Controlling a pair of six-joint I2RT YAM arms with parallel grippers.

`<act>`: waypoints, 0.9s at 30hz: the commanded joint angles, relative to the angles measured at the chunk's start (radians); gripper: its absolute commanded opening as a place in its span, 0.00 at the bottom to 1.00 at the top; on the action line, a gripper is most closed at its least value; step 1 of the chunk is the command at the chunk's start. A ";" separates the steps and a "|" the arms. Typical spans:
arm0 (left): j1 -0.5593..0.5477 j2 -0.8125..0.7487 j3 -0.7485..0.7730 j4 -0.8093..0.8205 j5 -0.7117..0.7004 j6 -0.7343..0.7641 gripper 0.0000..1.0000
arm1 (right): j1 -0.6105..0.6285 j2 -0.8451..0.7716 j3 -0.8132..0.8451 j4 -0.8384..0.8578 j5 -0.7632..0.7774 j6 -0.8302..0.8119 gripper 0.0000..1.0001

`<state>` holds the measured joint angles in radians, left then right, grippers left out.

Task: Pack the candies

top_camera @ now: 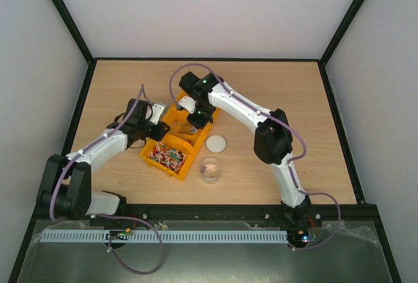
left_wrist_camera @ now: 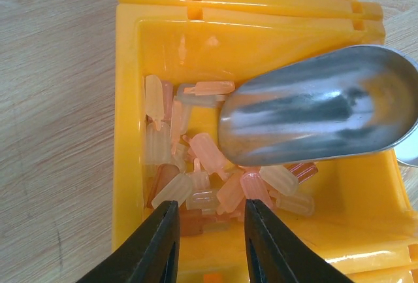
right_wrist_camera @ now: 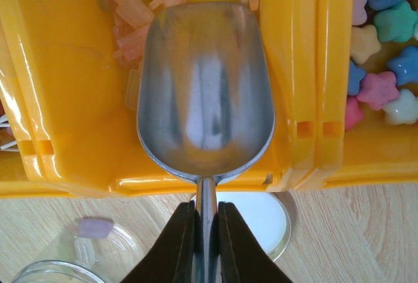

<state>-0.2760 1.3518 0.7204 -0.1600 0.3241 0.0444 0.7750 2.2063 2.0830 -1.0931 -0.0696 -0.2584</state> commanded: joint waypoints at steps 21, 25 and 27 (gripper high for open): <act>-0.098 -0.037 -0.031 0.026 0.038 -0.116 0.15 | -0.003 -0.046 -0.066 -0.186 0.133 -0.002 0.01; -0.088 -0.040 -0.033 0.033 0.099 -0.116 0.14 | -0.012 -0.016 -0.019 -0.189 0.161 -0.022 0.01; -0.060 -0.049 -0.035 0.033 0.152 -0.118 0.14 | -0.028 -0.017 0.000 -0.191 0.167 -0.037 0.01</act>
<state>-0.3645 1.3357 0.7006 -0.1345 0.3763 -0.0589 0.7738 2.1483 2.0422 -1.1870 0.0273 -0.2718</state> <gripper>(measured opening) 0.142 0.073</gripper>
